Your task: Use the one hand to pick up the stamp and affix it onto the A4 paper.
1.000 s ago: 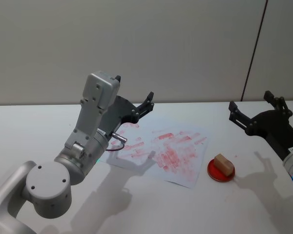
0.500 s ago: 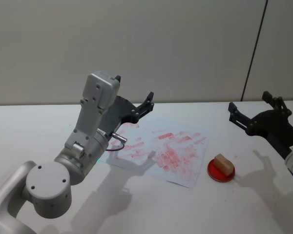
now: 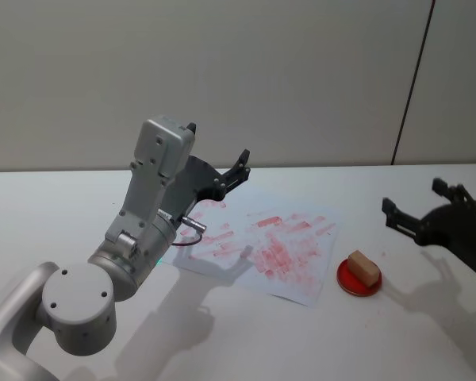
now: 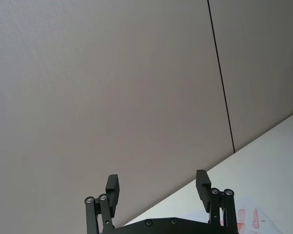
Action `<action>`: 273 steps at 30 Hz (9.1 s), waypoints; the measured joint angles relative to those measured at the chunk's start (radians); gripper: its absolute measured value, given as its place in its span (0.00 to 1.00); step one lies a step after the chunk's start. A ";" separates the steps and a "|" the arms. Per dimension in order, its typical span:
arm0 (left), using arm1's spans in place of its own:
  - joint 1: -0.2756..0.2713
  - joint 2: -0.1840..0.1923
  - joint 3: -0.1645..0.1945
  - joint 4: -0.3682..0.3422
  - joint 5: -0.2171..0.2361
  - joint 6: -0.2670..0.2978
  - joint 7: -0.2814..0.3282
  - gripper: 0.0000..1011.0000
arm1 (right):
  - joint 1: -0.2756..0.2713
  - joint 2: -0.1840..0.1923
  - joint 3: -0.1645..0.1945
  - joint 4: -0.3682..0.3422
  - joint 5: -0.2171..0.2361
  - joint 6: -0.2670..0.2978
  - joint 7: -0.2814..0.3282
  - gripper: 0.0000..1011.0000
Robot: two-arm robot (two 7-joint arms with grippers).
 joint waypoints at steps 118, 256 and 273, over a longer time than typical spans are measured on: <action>0.000 0.000 0.000 0.000 0.000 0.000 0.000 0.99 | 0.165 -0.110 -0.141 0.242 -0.270 0.051 0.220 0.22; 0.000 0.000 0.000 0.000 0.000 0.000 0.000 0.99 | 0.127 -0.012 -0.110 0.178 -0.143 0.202 0.249 0.32; 0.000 0.000 0.000 0.000 0.000 0.000 0.000 0.99 | 0.122 -0.008 -0.112 0.181 -0.149 0.202 0.251 0.86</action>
